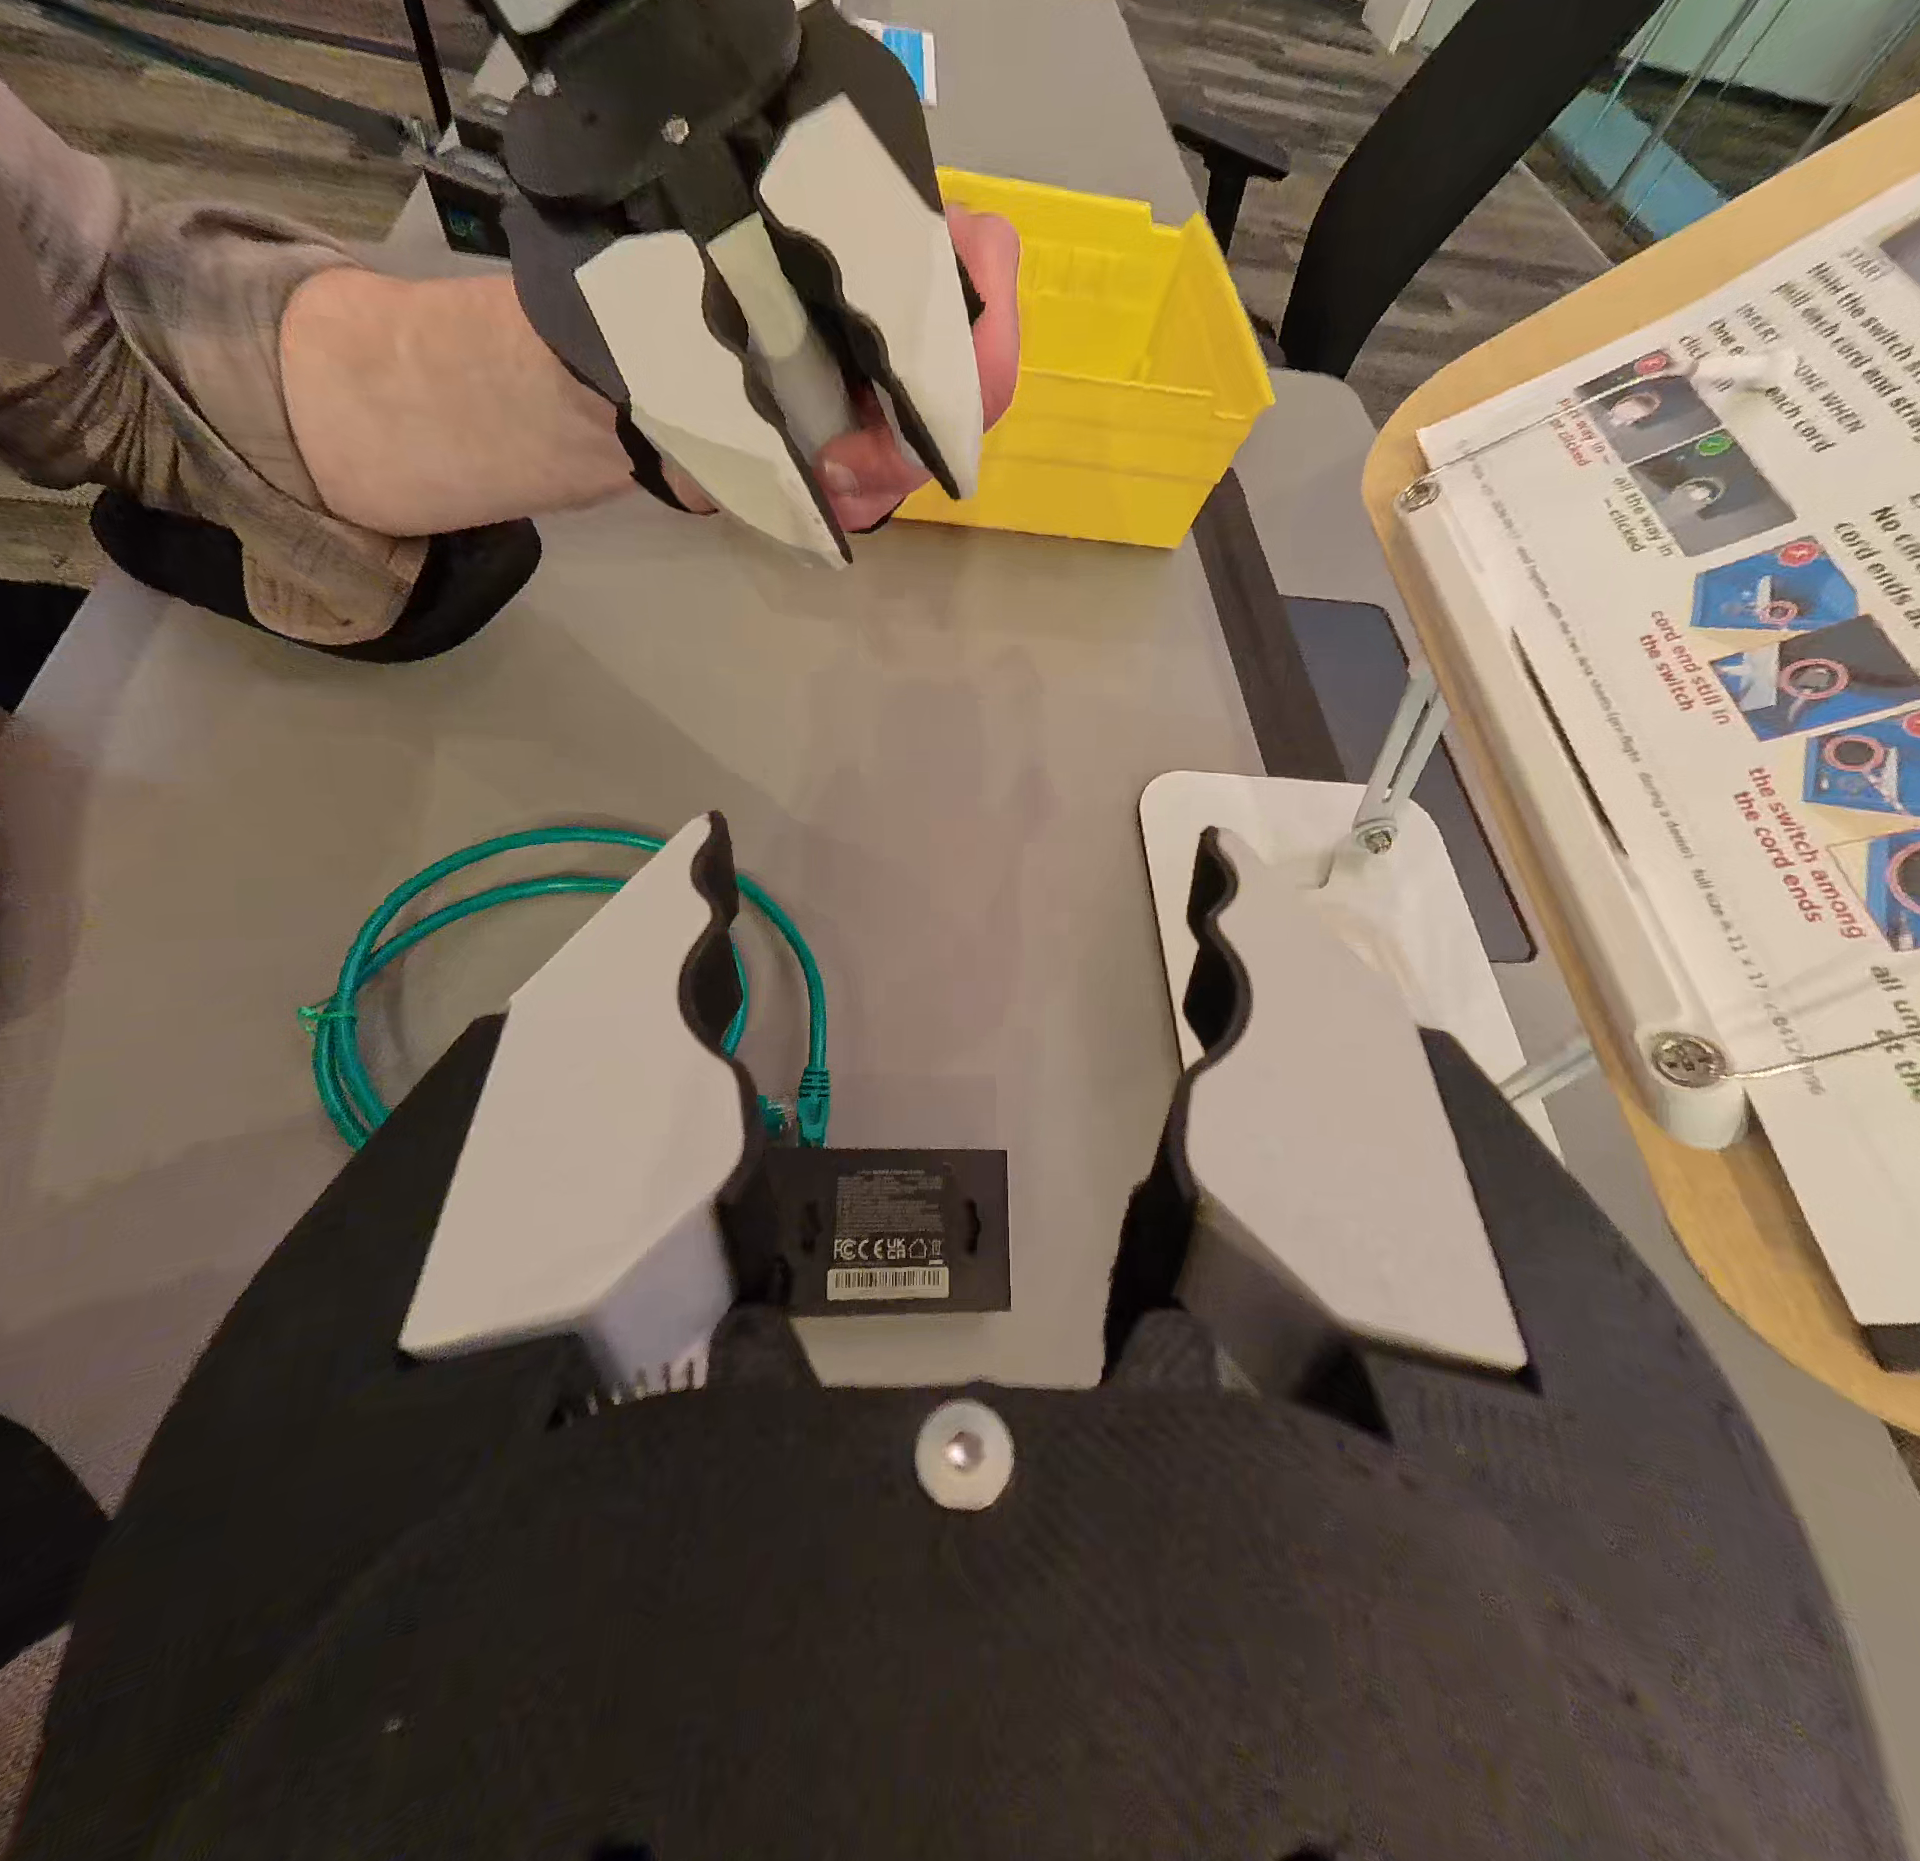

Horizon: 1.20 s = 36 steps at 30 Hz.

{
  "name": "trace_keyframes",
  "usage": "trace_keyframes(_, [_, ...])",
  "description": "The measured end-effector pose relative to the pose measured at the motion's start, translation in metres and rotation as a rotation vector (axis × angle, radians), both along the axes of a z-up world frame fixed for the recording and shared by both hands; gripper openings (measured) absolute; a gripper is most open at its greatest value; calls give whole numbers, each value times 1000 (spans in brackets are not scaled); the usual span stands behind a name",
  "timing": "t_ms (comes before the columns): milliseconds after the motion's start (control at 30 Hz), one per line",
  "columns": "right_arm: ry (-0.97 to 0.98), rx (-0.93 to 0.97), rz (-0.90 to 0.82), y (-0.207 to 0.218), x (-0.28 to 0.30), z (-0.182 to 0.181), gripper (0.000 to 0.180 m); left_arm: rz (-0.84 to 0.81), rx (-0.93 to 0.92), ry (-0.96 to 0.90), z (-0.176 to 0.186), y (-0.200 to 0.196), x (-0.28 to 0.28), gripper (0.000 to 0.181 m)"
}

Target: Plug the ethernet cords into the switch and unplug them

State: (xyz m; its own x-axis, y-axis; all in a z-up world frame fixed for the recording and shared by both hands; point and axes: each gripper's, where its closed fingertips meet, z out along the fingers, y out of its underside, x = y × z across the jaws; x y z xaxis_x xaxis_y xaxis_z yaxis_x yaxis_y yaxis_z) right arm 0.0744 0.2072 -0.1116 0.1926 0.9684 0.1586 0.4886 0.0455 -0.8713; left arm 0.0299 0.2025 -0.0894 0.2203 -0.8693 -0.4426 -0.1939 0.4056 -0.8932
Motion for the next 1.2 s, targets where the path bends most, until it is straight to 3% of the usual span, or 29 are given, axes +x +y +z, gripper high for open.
trace_keyframes(167, [-98,-3,-17,7,-2,-23,85,45,25,4,5,1,3,21])
trace_keyframes(467, [-77,-2,-26,8,8,-22,82,140,49,-16,48,13,-7,24])
trace_keyframes(600, [-53,-8,-26,8,12,-20,82,248,91,110,69,18,-62,27])
trace_keyframes(700, [-43,-17,-27,9,15,-21,82,380,111,314,61,20,-128,30])
trace_keyframes(833, [-46,-37,-32,11,18,-27,81,502,20,568,27,8,-215,35])
trace_keyframes(1000, [-70,-43,-35,12,17,-32,81,583,-172,939,-59,-18,-312,40])
trace_keyframes(1200, [-94,-50,-28,11,12,-38,81,639,-254,1058,-128,-28,-366,40])
